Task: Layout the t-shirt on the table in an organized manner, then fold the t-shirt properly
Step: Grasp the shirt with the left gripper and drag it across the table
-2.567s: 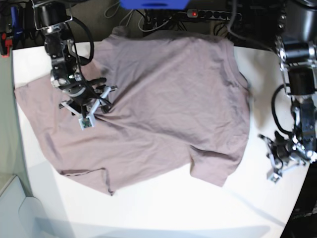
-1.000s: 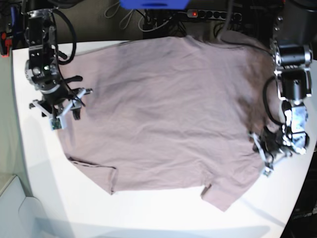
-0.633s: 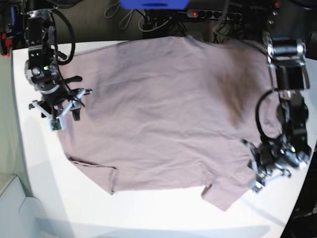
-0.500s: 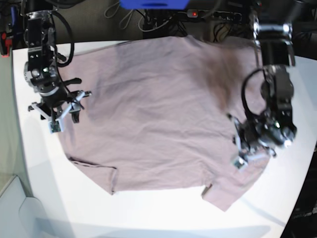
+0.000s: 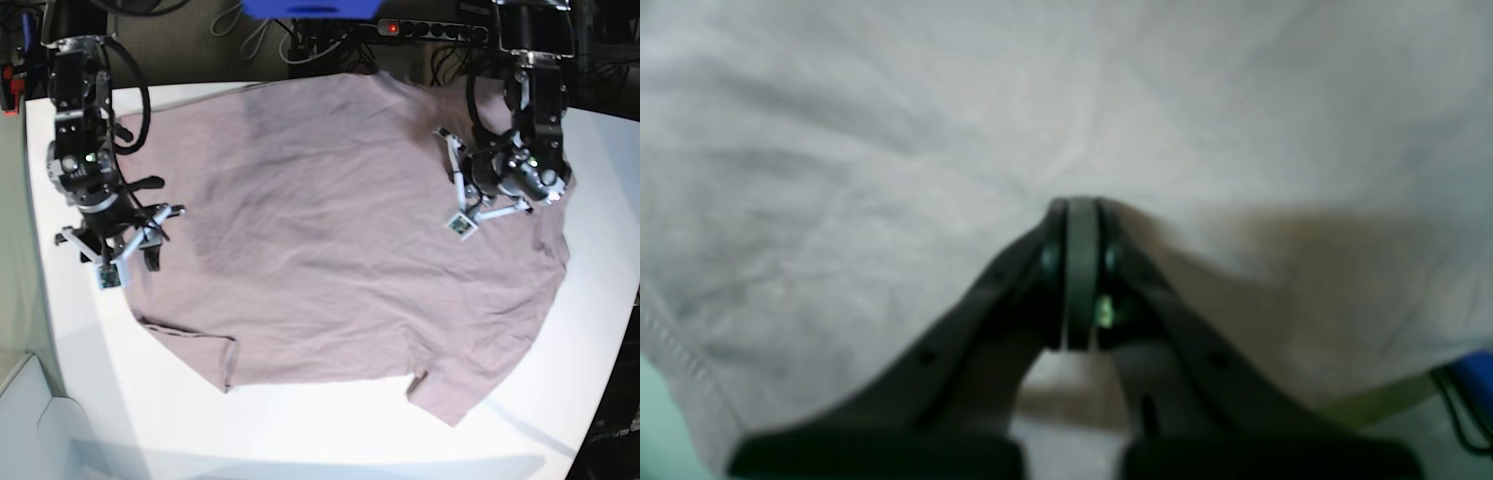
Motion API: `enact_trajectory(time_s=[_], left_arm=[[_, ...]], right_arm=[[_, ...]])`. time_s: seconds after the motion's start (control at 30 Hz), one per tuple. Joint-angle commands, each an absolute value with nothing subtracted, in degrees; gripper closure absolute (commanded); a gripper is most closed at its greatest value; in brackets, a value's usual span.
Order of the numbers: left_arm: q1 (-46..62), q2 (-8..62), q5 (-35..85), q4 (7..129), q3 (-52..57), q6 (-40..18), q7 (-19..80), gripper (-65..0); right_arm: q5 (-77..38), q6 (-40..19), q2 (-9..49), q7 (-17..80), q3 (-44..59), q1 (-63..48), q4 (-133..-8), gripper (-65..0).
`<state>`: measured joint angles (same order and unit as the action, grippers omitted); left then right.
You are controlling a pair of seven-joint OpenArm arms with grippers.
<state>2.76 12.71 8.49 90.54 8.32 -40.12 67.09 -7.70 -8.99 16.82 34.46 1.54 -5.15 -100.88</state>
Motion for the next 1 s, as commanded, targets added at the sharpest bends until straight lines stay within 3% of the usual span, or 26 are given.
enact_trajectory(time_s=[0.0,0.27,0.57,0.83,0.97], left_arm=[[1.5,13.1,8.1,89.4,8.4,-40.0,65.7,-0.4],[-7.7,14.4,4.1,65.4,8.4,-40.0,50.1,-0.4],[-30.4,17.1,-4.5,37.8,8.4,-40.0,34.3,-0.4],[-38.9,20.6,-4.9,36.9,8.5,-40.0,35.1,-0.4],[-37.1,20.7,-2.2,49.7,9.3,-40.0,44.5,-0.4]], right_arm=[[-7.7,-8.2,17.4,33.0,1.8,-4.4,-101.8,-26.3],[-7.7,-8.2,17.5,33.0,2.2,-6.3,-101.8,-26.3],[-7.7,-8.2,17.7,33.0,2.2,-9.6,-101.8,-26.1],[-7.7,-8.2,17.2,33.5,1.8,-9.8,-101.8,-26.0],[-7.7,-8.2,15.5,33.5,1.8,-9.6,-101.8,-26.2]])
